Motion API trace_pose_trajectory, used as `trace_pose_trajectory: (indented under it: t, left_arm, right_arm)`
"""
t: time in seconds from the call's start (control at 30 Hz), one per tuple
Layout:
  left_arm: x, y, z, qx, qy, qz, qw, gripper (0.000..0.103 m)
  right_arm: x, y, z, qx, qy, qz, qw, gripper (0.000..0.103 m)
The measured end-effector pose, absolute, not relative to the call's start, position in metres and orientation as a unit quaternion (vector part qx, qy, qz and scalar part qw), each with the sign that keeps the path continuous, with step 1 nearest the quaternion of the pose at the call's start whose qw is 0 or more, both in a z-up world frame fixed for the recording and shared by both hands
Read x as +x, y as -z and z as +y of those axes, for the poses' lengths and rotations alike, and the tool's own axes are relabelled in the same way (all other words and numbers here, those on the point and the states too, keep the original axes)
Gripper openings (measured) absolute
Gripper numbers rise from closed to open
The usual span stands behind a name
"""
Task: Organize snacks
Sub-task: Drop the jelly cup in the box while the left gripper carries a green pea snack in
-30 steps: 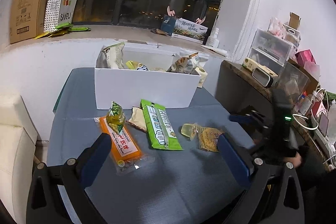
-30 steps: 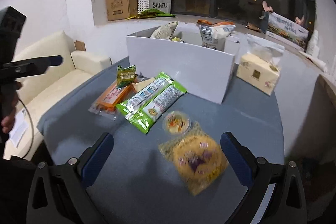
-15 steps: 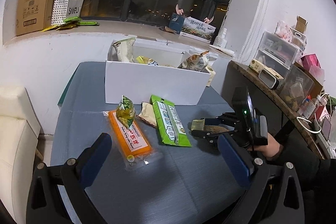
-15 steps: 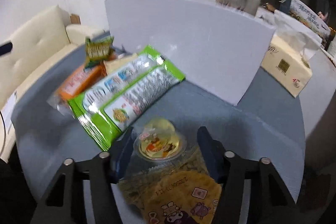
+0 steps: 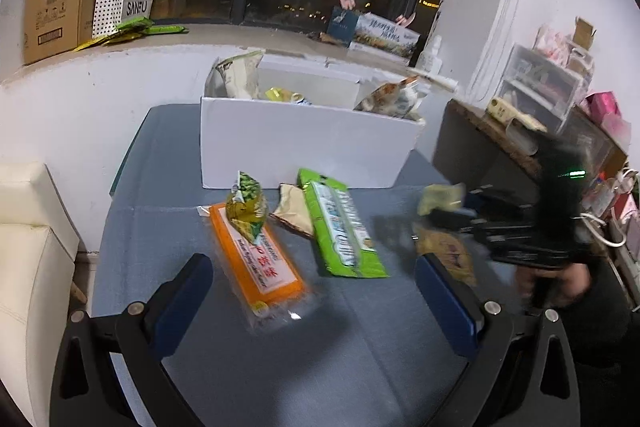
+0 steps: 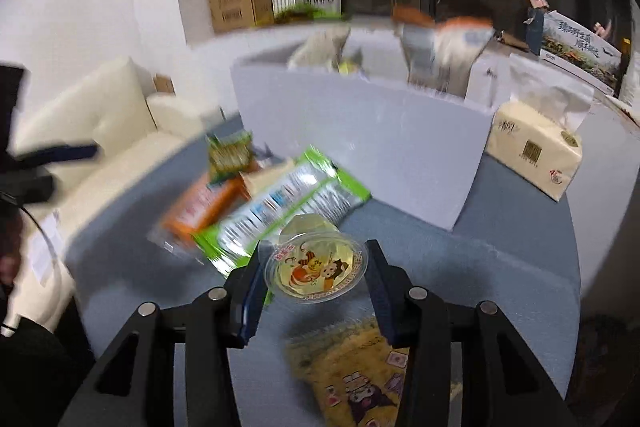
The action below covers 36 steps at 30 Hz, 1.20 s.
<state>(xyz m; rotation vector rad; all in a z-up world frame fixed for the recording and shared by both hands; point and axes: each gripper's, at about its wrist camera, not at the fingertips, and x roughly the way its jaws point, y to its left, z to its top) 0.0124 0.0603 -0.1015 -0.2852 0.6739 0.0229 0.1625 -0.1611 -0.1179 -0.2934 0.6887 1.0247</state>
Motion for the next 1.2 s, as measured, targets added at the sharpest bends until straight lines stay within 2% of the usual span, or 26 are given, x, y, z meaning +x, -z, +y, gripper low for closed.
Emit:
trace_pose_trajectory:
  t: [0.4,0.47,0.5,0.57,0.6,0.63,0.83,1.03,1.2]
  left_arm:
    - [0.113,0.146,0.111,-0.206,-0.021,0.374,0.904,0.101]
    - [0.126,0.156,0.119,-0.219,-0.029,0.384,0.897,0.086]
    - [0.131,0.161,0.120,-0.214,-0.037,0.395,0.893,0.083]
    - [0.139,0.172,0.119,-0.207,-0.042,0.412,0.886,0.065]
    - [0.138,0.172,0.116,-0.188,-0.048,0.408,0.892,0.062]
    - [0.138,0.172,0.114,-0.176,-0.048,0.408,0.895,0.040]
    - [0.112,0.153,0.109,-0.180,-0.045,0.352,0.918,0.035]
    - [0.069,0.101,0.093,-0.182,-0.008,0.278,0.943,0.035]
    - [0.071,0.061,0.094,-0.182,0.009,0.239,0.954,0.035]
  right_arm:
    - [0.136,0.083,-0.189,-0.069,-0.502,0.289,0.812,0.050]
    - [0.133,0.083,-0.191,-0.066,-0.503,0.289,0.812,0.050]
    - [0.133,0.084,-0.193,-0.064,-0.502,0.289,0.813,0.050]
    - [0.135,0.086,-0.195,-0.055,-0.503,0.292,0.812,0.050]
    - [0.135,0.086,-0.196,-0.052,-0.502,0.292,0.812,0.050]
    - [0.136,0.088,-0.197,-0.050,-0.503,0.293,0.811,0.050]
    - [0.132,0.094,-0.197,-0.044,-0.507,0.302,0.806,0.050]
    - [0.126,0.091,-0.194,-0.045,-0.502,0.296,0.811,0.050]
    - [0.129,0.069,-0.185,-0.044,-0.494,0.276,0.823,0.050]
